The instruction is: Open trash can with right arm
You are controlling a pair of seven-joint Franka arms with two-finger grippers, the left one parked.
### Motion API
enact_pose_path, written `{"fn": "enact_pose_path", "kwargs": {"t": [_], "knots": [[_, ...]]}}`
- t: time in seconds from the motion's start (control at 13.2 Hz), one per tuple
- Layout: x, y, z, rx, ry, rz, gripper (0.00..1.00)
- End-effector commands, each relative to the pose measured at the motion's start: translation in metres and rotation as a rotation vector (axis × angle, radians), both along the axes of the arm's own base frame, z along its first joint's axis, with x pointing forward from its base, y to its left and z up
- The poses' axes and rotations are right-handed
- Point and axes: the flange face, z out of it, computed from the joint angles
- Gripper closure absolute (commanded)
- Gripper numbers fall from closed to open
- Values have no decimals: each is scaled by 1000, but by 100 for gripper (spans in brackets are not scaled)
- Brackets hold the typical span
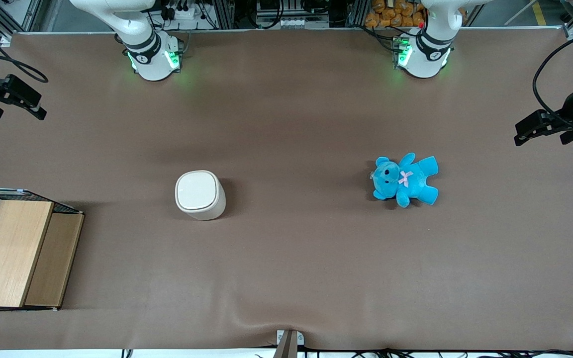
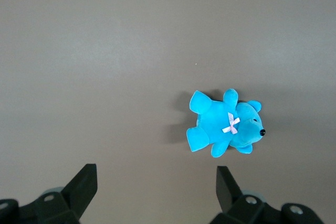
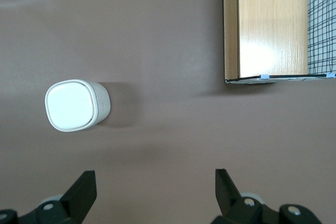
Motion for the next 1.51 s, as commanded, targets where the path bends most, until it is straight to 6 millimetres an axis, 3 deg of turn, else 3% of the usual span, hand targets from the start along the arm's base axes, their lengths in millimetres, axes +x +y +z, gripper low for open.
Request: {"fn": "enact_pose_path", "kwargs": {"t": [0.0, 0.45, 0.6, 0.75, 0.83, 0.98, 1.06, 1.13, 1.43], "knots": [[-7, -4, 4, -9, 11, 47, 0], [-4, 5, -6, -9, 40, 66, 0], [0, 29, -10, -7, 41, 100, 0], [14, 54, -27, -8, 50, 145, 4], [26, 65, -44, -9, 59, 162, 39], [42, 83, -65, -8, 56, 188, 78], [48, 94, -75, -8, 55, 195, 91], [55, 105, -87, -7, 55, 176, 100], [83, 155, -147, -15, 49, 148, 100]]}}
